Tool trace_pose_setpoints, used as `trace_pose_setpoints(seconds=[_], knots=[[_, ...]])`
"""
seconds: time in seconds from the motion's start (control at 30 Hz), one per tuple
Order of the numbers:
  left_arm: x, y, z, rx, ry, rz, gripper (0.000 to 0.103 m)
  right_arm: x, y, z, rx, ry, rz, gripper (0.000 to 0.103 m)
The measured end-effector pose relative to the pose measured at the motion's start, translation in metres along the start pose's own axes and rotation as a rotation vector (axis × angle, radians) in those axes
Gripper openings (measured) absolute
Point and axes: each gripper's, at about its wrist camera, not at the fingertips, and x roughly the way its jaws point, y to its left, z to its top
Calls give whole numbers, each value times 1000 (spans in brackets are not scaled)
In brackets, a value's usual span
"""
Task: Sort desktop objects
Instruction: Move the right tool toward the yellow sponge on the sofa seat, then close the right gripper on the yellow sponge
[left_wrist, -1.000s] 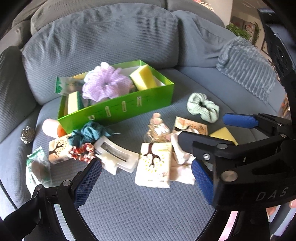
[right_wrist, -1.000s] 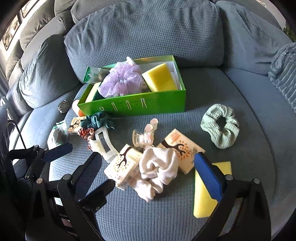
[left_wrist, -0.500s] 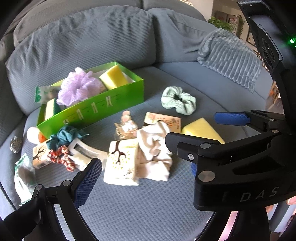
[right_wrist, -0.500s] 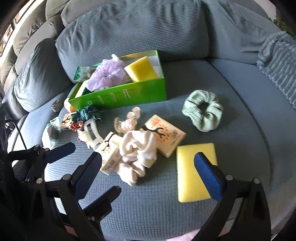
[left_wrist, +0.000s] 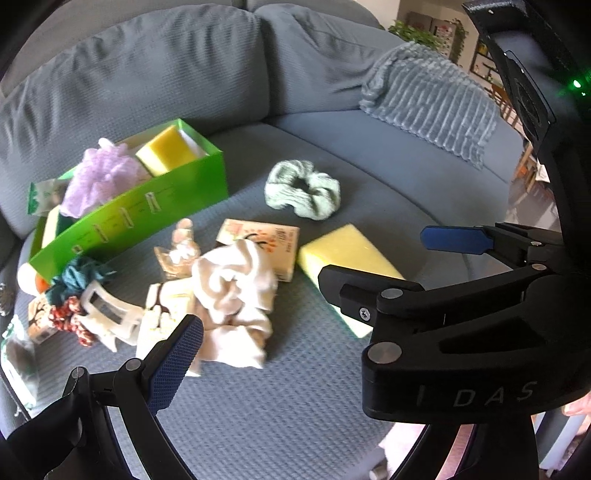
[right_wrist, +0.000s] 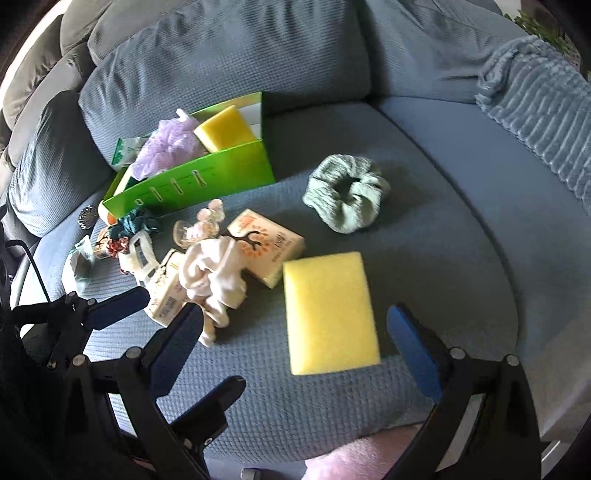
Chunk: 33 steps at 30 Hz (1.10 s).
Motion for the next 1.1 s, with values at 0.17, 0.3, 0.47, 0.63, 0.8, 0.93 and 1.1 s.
trace_pose_setpoints(seconds=[0.17, 0.3, 0.47, 0.63, 0.8, 0.93, 1.1], knots=[[9, -11, -1, 6, 24, -56, 98, 2, -11, -6, 23, 13, -6, 100], [16, -17, -2, 6, 39, -79, 98, 6, -19, -10, 35, 26, -8, 100], [29, -19, 0, -32, 66, -130, 98, 16, -28, -12, 62, 50, -5, 100], [36, -21, 2, -49, 70, -132, 98, 23, -33, -12, 75, 63, 2, 94], [43, -20, 3, -65, 85, -153, 82, 30, -37, -12, 95, 81, 18, 89], [48, -20, 3, -71, 94, -142, 80, 35, -40, -12, 106, 95, 25, 80], [53, -19, 3, -80, 101, -150, 75, 41, -42, -13, 120, 107, 34, 80]])
